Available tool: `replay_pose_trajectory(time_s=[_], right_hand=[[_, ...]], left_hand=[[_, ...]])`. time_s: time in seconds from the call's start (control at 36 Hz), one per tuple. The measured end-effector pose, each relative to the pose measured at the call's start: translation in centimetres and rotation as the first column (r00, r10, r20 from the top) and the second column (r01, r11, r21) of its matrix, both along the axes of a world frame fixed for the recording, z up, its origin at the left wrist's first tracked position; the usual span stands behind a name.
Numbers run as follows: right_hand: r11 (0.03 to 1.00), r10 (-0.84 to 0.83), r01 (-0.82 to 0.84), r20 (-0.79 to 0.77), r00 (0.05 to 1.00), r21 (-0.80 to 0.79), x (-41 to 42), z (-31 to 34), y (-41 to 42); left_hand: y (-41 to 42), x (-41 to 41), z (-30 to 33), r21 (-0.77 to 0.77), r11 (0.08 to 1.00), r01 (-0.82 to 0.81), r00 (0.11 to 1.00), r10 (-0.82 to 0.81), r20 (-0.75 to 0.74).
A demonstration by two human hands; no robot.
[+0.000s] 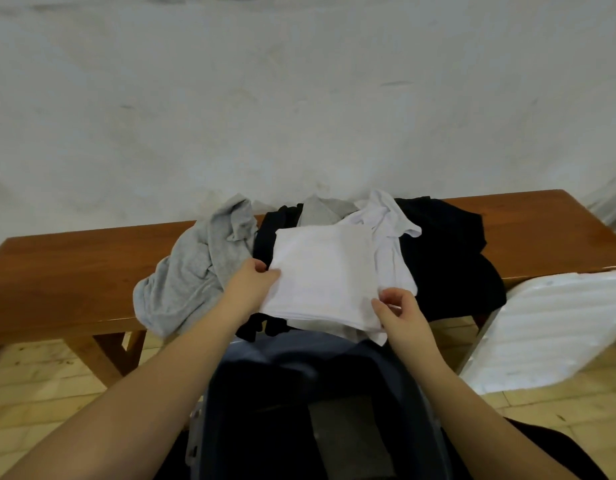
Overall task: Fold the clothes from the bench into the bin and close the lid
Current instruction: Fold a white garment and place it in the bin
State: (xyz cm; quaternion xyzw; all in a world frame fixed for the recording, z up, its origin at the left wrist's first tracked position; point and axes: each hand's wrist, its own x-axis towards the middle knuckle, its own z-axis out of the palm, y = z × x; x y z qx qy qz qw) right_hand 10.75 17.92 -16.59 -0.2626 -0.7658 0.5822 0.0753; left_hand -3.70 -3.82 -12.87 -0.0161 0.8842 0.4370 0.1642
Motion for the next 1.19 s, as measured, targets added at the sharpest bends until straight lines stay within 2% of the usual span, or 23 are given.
replay_pose_trajectory(time_s=[0.14, 0.33, 0.47, 0.61, 0.72, 0.89, 0.97, 1.03, 1.19], right_hand=[[0.983, -0.074, 0.097, 0.15, 0.986, -0.155, -1.2, -0.2, 0.3], [0.956, -0.01, 0.063, 0.183, 0.983, -0.287, -2.1, 0.0, 0.7], [0.94, 0.003, 0.06, 0.185, 0.983, -0.336, -2.1, -0.3, 0.5], [0.894, -0.027, 0.113, 0.2, 0.979, -0.434, -1.8, -0.3, 0.1], [0.762, -0.1, 0.209, 0.207, 0.973, -0.613, -1.5, 0.7, -0.8], [0.418, -0.099, 0.236, 0.214, 0.972, -0.877, 0.0, 0.9, -1.5], [0.281, -0.082, 0.209, 0.194, 0.978, -0.937, 1.0, 0.7, -2.2], [0.244, -0.058, 0.19, 0.181, 0.982, -0.951, 1.6, 0.7, -2.9], [0.209, 0.055, 0.11, 0.124, 0.991, -0.972, 2.6, 0.4, -4.5]], left_hand=[[0.4, -0.7, -0.3, 0.263, 0.949, -0.171, 0.959, 0.099, 0.265], [0.0, 0.4, -0.5, 0.324, 0.918, -0.228, 0.898, 0.07, 0.434], [-0.4, 1.1, -0.2, 0.184, 0.972, -0.143, 0.945, 0.08, 0.316], [-0.7, 2.0, 0.7, 0.197, 0.969, -0.151, 0.964, 0.101, 0.245], [-0.9, 3.1, 1.5, 0.288, 0.939, -0.189, 0.953, 0.104, 0.286], [-1.0, 5.3, 3.9, 0.598, 0.705, -0.382, 0.865, 0.045, 0.5], [-0.7, 6.4, 5.4, 0.625, 0.676, -0.389, 0.864, 0.033, 0.502], [-0.3, 7.1, 6.5, 0.632, 0.671, -0.388, 0.869, 0.038, 0.493], [1.0, 9.1, 9.5, 0.682, 0.622, -0.385, 0.878, 0.02, 0.478]])
